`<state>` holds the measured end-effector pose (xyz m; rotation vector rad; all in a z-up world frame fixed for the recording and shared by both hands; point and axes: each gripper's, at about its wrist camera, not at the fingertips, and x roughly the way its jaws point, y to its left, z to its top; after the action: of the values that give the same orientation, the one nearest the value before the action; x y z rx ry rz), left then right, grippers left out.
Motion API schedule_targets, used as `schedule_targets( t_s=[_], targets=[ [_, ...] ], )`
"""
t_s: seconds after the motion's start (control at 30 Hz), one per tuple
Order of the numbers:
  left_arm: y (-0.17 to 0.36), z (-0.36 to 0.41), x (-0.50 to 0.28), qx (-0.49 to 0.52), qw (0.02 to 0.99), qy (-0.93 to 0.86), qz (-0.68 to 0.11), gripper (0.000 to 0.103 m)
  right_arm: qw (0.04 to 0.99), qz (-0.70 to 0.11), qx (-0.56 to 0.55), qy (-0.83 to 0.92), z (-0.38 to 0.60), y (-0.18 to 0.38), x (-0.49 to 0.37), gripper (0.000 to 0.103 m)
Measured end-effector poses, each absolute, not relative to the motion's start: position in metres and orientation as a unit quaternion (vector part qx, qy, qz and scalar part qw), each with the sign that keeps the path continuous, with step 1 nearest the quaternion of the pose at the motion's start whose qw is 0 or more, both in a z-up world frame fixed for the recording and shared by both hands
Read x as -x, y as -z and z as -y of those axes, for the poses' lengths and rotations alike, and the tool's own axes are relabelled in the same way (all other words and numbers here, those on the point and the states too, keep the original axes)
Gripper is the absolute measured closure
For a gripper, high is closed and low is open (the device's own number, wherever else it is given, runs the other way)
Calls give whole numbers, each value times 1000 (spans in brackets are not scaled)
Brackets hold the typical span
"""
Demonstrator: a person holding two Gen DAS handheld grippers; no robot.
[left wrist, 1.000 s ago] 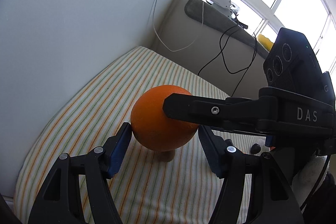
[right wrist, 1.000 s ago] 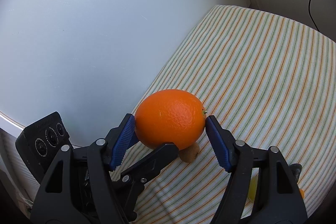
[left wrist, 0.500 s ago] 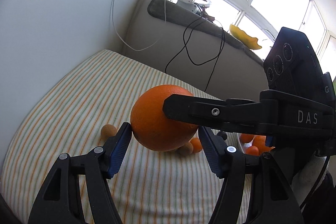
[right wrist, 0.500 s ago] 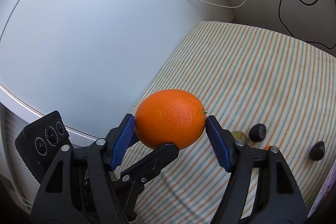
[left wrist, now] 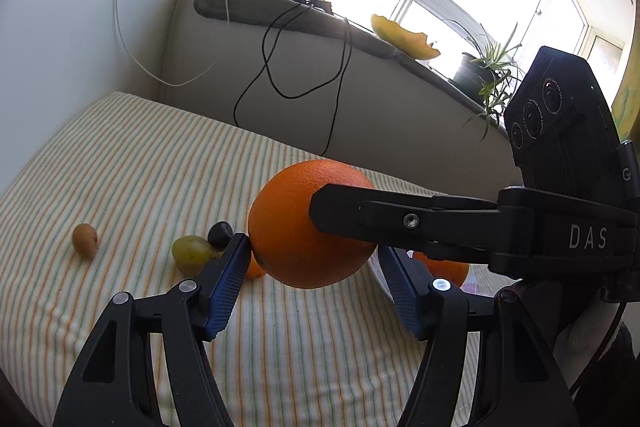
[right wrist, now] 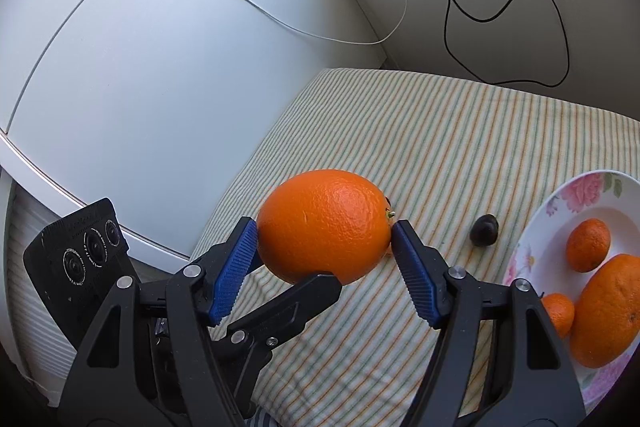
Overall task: Organize fruits
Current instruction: 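Carry the large orange with the right tool over the floral plate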
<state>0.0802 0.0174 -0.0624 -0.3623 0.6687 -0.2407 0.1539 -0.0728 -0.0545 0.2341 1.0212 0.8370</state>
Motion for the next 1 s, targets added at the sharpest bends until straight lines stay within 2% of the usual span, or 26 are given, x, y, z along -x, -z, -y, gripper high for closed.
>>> schedule_targets(
  t_s=[0.47,1.0],
  targets=[
    [70,43,-109,168,906,169,-351,38,804,-474,-115,-341,152,44,-155,31],
    [80,72,-124,144,898,182,-375,39,815,-477,-107,-311,182,52,-169,31]
  ],
)
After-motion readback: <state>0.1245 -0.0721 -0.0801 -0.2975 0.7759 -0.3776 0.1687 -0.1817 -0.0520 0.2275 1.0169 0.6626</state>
